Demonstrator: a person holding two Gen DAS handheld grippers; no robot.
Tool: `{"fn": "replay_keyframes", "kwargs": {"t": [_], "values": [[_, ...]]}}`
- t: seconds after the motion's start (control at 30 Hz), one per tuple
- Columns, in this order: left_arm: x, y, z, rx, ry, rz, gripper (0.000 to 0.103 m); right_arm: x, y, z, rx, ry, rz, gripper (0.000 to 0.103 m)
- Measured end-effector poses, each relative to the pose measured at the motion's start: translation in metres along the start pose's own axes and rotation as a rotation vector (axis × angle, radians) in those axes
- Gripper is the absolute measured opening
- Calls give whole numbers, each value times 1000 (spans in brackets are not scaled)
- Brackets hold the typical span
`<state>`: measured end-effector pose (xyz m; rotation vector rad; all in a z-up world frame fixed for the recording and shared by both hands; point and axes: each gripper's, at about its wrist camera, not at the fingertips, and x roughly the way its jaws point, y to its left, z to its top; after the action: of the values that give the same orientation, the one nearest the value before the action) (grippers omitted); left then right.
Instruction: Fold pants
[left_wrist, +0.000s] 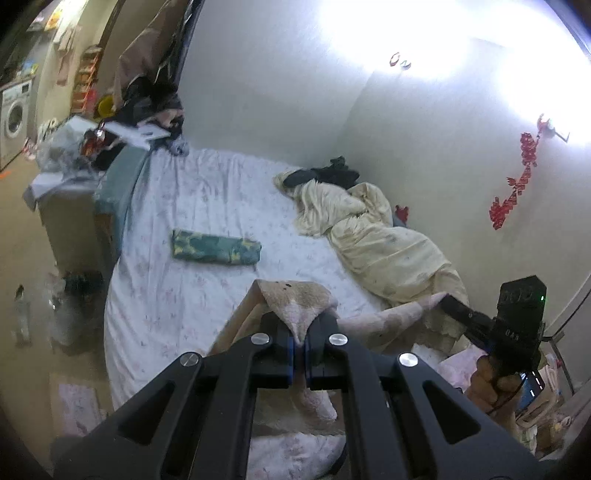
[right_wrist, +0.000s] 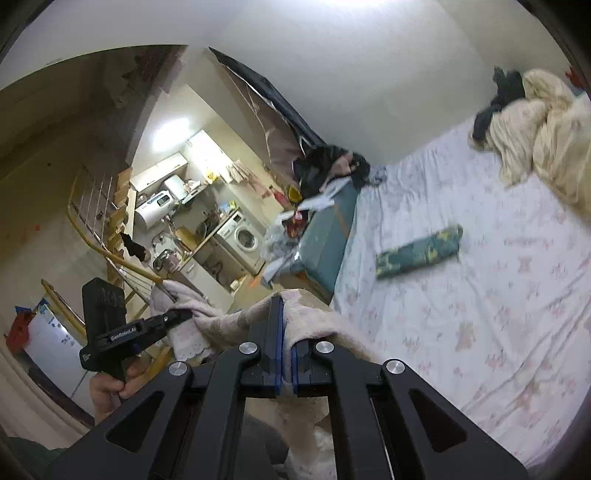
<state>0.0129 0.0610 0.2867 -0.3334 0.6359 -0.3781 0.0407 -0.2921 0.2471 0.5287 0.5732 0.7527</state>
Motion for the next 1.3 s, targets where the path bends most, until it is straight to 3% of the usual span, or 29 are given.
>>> {"fn": "replay_keyframes", "kwargs": {"t": [0.13, 0.37, 0.5, 0.6, 0.7, 0.83, 0.9, 0.97, 1.17, 1.23, 1.3], "values": [[22, 2, 17, 18, -4, 50, 2, 14, 2, 27, -14, 0, -29, 3], [98, 23, 58, -4, -14, 170, 2, 85, -23, 91, -41, 14, -124, 3], [110, 19, 85, 10, -71, 180, 2, 106, -20, 128, -100, -34, -154, 3], [106, 11, 90, 36, -117, 144, 2, 105, -13, 139, -135, -70, -142, 3], [113, 14, 69, 52, -67, 136, 2, 101, -12, 132, -161, -62, -155, 3], [131, 44, 13, -34, 80, 107, 2, 101, -38, 88, -121, 31, -195, 3], [139, 62, -29, -77, 156, 104, 2, 101, -59, 53, -80, 96, -217, 3], [158, 87, -93, -125, 285, 125, 2, 99, -84, 11, -27, 163, -234, 3], [232, 150, -259, -247, 652, 247, 2, 124, -196, -164, 252, 484, -337, 3], [241, 159, -280, -252, 689, 274, 2, 132, -218, -204, 310, 549, -360, 3], [242, 157, -281, -231, 680, 291, 2, 136, -227, -223, 331, 558, -373, 3]]}}
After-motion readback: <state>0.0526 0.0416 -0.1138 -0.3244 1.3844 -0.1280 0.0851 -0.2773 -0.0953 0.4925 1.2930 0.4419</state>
